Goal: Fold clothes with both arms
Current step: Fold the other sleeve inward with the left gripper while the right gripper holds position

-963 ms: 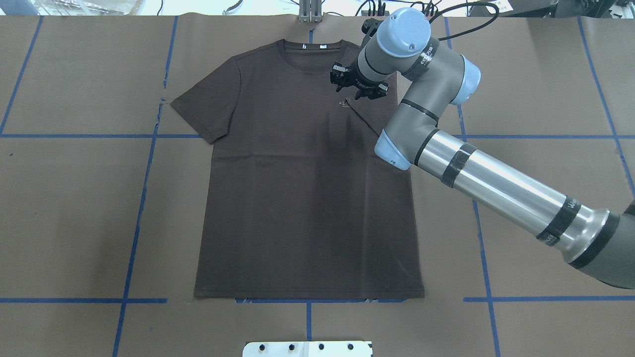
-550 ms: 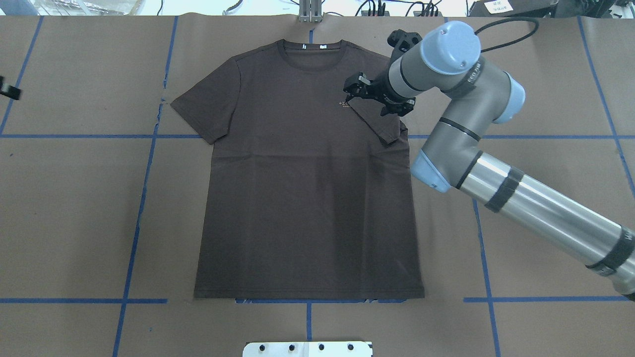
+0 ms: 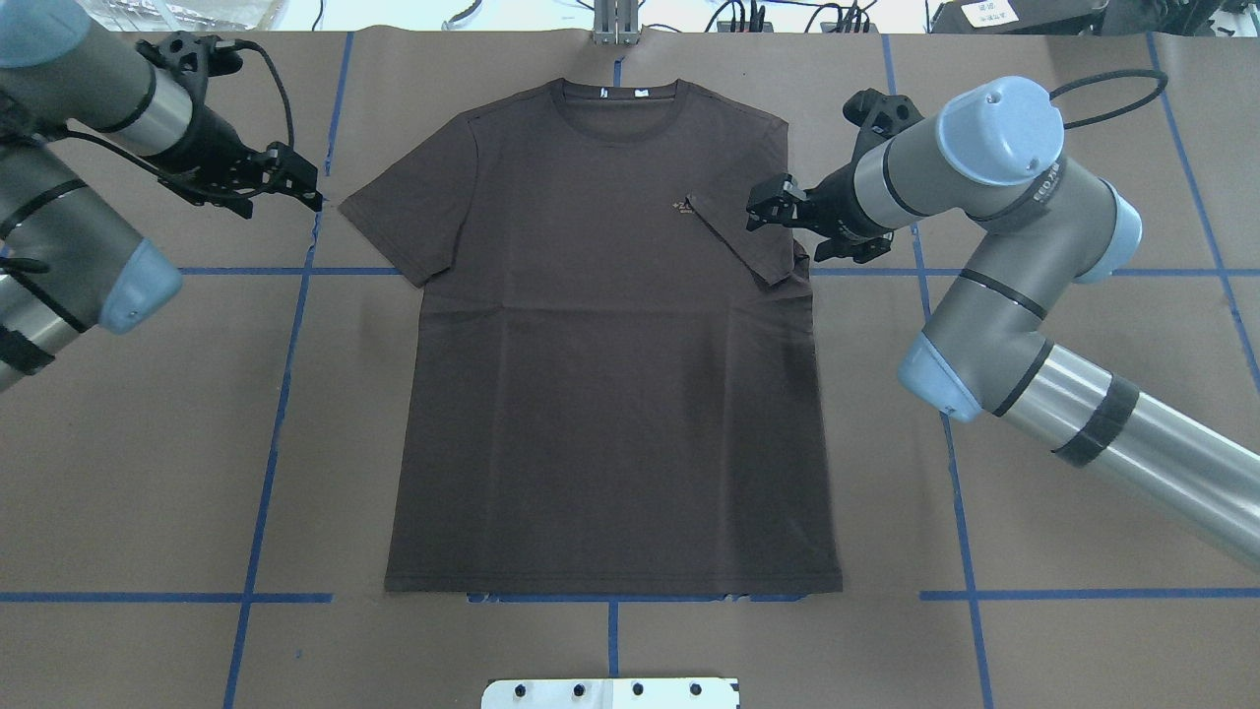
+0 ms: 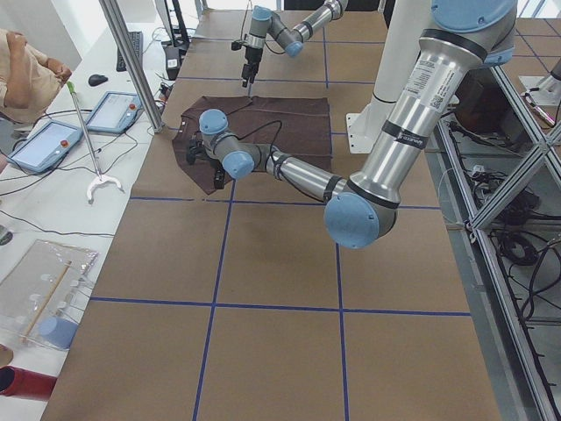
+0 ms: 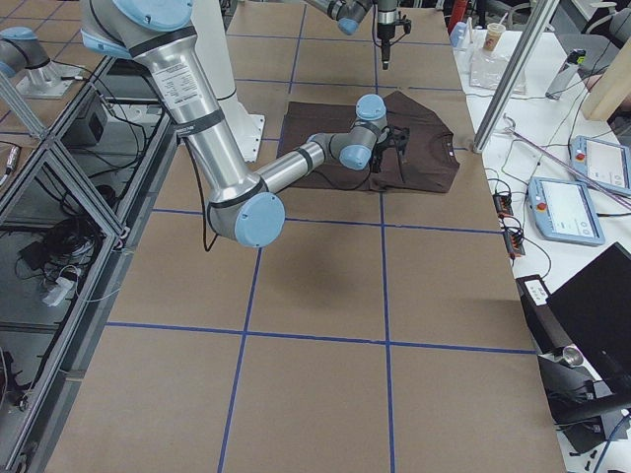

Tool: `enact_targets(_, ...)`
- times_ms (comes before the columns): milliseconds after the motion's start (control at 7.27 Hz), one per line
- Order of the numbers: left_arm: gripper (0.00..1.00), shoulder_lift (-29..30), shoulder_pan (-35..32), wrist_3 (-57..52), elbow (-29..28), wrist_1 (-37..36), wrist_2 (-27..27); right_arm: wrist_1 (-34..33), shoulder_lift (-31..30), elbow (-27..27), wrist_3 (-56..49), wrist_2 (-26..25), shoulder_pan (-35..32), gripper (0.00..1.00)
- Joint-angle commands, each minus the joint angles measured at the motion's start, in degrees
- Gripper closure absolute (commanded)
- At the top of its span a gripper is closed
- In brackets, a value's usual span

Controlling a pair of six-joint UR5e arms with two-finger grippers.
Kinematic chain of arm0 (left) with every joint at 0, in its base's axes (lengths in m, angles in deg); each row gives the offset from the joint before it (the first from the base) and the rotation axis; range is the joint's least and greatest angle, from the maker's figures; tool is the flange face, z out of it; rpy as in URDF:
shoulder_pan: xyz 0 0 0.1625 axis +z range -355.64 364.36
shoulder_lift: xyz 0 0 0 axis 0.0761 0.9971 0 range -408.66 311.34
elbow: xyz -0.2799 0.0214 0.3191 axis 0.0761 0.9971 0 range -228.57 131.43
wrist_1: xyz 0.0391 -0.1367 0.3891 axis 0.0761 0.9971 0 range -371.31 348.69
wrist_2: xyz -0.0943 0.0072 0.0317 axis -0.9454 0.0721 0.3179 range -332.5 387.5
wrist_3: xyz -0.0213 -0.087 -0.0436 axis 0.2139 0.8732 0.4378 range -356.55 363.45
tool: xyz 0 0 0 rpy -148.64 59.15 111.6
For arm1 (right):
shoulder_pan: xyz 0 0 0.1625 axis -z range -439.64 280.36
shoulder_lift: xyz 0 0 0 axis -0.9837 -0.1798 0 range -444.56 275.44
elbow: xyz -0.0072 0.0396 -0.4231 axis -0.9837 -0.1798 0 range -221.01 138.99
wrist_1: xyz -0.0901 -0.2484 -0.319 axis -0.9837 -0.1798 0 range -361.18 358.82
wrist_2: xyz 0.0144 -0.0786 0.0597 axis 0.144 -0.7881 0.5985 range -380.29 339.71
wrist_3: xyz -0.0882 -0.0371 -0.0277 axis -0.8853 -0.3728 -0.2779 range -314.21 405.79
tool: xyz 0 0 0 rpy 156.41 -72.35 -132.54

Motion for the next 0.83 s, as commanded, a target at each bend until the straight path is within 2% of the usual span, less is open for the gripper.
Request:
enact_targets(0, 0.10, 6.1, 1.9, 1.5, -11.7, 6.3, 5.7, 0.1, -4.6, 5.0, -0.3, 1.1, 0.1, 0.00)
enact_targets(138, 0.17, 6.8, 2.3, 1.5, -13.1, 6.7, 6.2, 0.1, -4.7, 5.0, -0.6, 1.0, 0.0, 0.00)
enact_targets(413, 0.23, 9.0, 4.2, 1.6, -16.2, 6.7, 8.6, 0.2, -4.6, 5.1, -0.7, 1.0, 0.1, 0.00)
enact_targets(688, 0.29, 9.6, 4.2, 1.5, -18.9, 8.4, 8.9, 0.1, -4.6, 5.1, -0.7, 1.0, 0.1, 0.00)
